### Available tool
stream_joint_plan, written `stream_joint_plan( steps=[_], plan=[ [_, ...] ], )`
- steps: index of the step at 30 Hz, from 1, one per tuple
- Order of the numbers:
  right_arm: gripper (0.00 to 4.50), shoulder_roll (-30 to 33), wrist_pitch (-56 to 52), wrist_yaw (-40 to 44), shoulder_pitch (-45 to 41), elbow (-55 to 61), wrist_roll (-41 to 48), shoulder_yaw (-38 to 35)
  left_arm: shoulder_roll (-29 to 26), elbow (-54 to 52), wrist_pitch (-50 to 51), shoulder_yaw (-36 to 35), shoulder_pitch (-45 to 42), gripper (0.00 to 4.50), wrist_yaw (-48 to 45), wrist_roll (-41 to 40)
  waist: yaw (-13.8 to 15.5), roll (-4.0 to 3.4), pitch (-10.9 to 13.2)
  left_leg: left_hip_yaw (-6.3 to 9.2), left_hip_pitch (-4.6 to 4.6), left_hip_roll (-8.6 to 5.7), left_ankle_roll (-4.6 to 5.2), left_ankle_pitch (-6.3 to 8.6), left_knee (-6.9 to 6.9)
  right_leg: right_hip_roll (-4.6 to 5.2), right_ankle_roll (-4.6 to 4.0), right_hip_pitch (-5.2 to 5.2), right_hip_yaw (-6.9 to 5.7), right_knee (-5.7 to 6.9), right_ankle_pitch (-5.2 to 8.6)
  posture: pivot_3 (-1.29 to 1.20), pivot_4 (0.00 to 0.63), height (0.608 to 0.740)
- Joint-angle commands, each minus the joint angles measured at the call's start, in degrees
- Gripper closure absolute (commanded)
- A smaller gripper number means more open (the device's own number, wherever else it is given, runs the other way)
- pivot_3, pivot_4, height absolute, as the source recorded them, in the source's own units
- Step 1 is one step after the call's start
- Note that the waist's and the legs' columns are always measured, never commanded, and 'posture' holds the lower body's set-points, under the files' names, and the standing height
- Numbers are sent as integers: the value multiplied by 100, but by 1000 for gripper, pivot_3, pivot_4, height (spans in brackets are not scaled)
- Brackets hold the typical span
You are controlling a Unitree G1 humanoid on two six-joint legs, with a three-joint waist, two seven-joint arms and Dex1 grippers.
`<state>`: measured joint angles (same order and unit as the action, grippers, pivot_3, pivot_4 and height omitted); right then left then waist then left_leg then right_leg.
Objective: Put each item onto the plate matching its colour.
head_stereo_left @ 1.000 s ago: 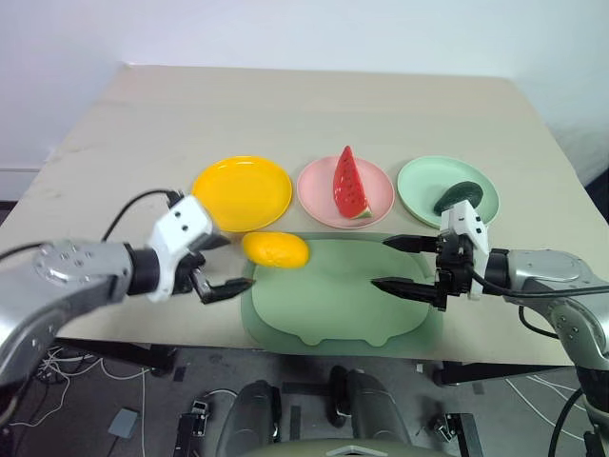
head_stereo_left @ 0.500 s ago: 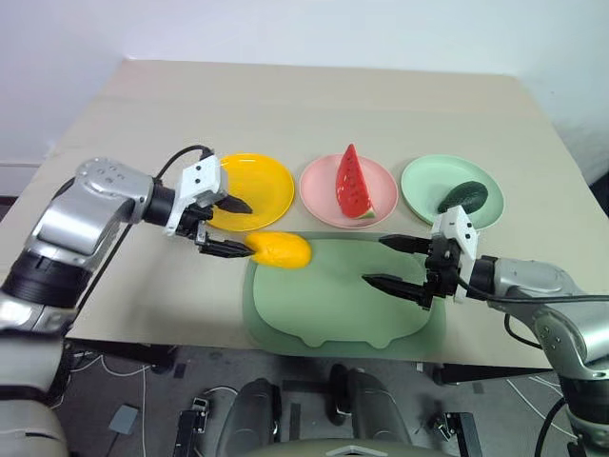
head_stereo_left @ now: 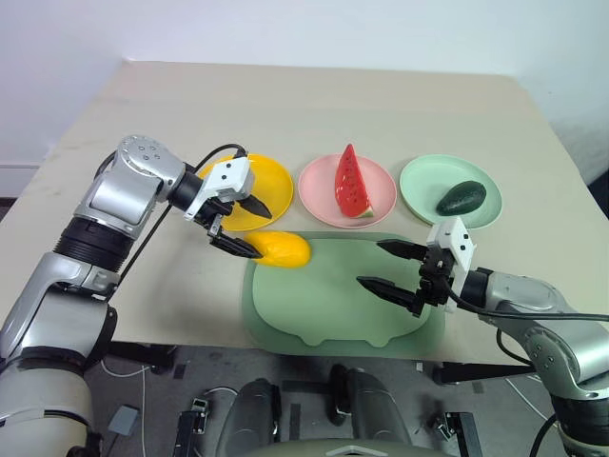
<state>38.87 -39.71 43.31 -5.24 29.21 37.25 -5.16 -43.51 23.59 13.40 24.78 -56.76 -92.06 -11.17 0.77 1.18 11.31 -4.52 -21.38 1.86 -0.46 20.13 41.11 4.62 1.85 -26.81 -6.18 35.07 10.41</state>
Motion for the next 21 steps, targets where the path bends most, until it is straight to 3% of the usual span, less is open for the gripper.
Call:
stream_joint_plan(
  steps=[1, 15, 21],
  plan=[
    [0, 115, -11, 125, 136, 332, 225, -209, 84, 42, -296, 77, -86, 9, -44, 272, 1, 0, 0, 1, -1, 0, 0, 0, 0, 0, 0, 0, -1, 0, 0, 0, 150, 740],
    [0, 165, -92, 115, 43, 299, 288, -106, 743, 87, -440, 133, 378, 9, 481, 1089, 2, 2, -1, 3, 1, 0, 1, 1, 8, 1, 1, 4, 0, 4, -1, 0, 150, 740],
    [0, 178, -151, 82, 46, 345, 323, -123, 873, -35, -185, -214, 570, 1347, 837, 975, 1, 2, -2, 3, 2, 0, 1, 1, 8, 1, 1, 4, 0, 5, -1, 0, 150, 740]
  ],
)
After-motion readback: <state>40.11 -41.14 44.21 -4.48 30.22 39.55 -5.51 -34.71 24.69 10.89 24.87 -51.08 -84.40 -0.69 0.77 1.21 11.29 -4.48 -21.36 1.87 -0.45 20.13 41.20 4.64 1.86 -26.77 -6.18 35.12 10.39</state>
